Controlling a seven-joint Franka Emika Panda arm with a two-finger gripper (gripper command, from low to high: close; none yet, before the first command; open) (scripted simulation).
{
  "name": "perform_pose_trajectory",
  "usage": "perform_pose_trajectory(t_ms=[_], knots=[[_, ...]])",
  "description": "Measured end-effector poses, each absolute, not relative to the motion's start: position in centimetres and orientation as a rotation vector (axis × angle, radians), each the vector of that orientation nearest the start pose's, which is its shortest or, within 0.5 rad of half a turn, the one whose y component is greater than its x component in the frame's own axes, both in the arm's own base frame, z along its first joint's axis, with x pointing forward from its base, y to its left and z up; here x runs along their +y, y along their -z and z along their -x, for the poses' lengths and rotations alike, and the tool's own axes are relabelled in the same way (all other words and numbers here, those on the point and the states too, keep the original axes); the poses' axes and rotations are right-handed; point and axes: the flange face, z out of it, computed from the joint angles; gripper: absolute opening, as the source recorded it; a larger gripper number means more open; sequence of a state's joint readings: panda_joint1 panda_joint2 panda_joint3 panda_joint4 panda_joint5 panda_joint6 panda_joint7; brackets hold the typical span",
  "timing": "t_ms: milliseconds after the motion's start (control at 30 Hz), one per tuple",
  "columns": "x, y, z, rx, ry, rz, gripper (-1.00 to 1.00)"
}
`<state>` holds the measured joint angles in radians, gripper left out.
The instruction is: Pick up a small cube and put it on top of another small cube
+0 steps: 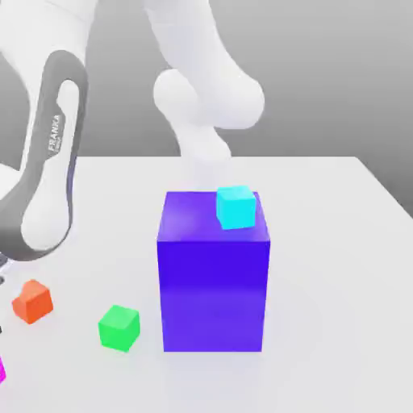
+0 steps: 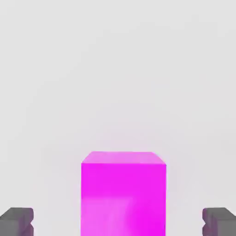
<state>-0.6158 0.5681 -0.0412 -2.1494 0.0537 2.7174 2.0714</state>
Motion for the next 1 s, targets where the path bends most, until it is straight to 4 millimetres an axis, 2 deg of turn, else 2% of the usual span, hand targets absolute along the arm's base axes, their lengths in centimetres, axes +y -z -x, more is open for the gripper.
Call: perform_pose_trajectory(t_ms=[167, 200, 267, 367, 500, 667, 833, 933, 1000], knots=[[-34.5, -13.2, -44.3, 3.086, 0.004, 0.578, -1.00], [-34.5, -12.7, -44.2, 3.086, 0.003, 0.578, -1.00], [-34.5, -14.3, -44.3, 3.086, 0.002, 0.575, -1.00], [-34.3, -18.4, -44.2, 3.084, 0.001, 0.580, -1.00], [-29.6, -21.9, -43.8, 3.017, -0.033, 0.712, -1.00], [-23.1, -24.3, -41.8, 2.943, -0.048, 0.904, -1.00], [-17.0, -24.9, -38.5, 2.895, -0.029, 1.113, -1.00], [-15.3, -24.4, -35.7, 2.898, -0.004, 1.188, -1.00], [-15.2, -23.6, -35.2, 2.901, 0.006, 1.200, -1.00]])
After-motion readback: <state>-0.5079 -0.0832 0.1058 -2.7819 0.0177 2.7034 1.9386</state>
